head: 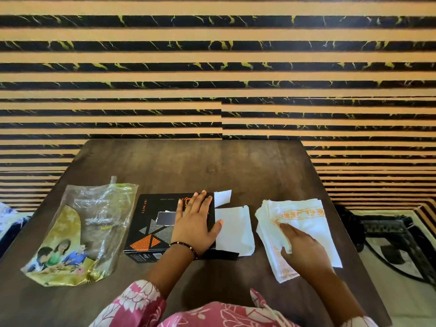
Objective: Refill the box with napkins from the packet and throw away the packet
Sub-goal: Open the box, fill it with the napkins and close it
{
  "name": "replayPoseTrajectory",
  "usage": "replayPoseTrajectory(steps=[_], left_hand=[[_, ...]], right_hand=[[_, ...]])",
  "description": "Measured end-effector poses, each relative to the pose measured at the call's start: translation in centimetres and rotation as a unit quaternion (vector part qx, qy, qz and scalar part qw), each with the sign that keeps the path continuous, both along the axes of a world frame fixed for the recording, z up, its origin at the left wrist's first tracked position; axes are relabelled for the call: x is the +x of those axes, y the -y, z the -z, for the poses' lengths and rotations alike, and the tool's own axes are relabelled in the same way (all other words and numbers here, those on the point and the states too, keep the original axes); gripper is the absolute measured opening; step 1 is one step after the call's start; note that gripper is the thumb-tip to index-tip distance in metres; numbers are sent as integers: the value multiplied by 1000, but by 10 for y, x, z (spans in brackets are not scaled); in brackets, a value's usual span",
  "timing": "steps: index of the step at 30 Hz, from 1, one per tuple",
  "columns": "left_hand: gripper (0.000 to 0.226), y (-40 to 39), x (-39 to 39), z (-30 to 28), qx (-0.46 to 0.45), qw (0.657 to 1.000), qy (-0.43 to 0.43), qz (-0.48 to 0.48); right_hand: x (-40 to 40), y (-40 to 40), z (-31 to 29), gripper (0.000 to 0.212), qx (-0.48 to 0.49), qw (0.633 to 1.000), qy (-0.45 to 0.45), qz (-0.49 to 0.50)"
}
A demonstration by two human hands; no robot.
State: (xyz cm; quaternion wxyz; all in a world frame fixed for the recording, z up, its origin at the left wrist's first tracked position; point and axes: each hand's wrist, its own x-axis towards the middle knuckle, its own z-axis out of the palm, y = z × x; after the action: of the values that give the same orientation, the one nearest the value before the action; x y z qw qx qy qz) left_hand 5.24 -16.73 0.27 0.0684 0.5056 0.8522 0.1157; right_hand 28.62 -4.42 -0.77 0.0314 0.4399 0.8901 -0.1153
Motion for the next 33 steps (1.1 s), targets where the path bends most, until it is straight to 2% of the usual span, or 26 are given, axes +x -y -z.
replayPoseTrajectory(steps=[3,6,9,14,17,18,20,22,25,26,28,29,30,31,33], left_hand=[[70,-1,0,0,1,1000,-3,-1],[72,-1,0,2,-2,1000,-5,-2],[73,0,0,2,-3,1000,-6,-1],[71,1,2,0,-4,1000,-2,3],[67,0,3,-2,-12,1000,1,2],[67,1,3,-2,-13,1000,0,3],[67,1,4,-3,-11,1000,-2,2],[67,1,4,-3,-10,1000,-3,-2],[67,-1,3,-3,-9,1000,-6,-2],[65,-2,5,-6,8,1000,6,0],[56,-6,15,-15,86,991,101,-4],[51,-9,25,-25,125,973,193,-20],[47,-13,34,-35,154,934,320,-51],[48,-18,43,-47,163,860,475,-93],[61,-27,56,-61,153,652,725,-160]], right_hand=[[12,3,10,74,-14,998,31,-45],[28,5,26,112,27,987,111,-115],[38,3,38,122,16,988,79,-129],[42,0,43,108,47,993,33,-103],[38,-3,50,57,143,983,-35,-109],[35,-5,49,52,141,985,-40,-95],[25,-9,41,56,93,992,-67,-57],[15,-11,25,51,57,993,-105,0],[5,-17,-2,51,24,976,-182,121],[1,-19,-11,49,23,964,-218,150],[-7,-20,-30,38,39,937,-297,180],[-12,-19,-41,32,43,923,-334,187],[-18,-15,-50,28,43,911,-367,185],[-24,-10,-58,28,47,903,-389,174],[-35,9,-74,30,51,892,-436,108]])
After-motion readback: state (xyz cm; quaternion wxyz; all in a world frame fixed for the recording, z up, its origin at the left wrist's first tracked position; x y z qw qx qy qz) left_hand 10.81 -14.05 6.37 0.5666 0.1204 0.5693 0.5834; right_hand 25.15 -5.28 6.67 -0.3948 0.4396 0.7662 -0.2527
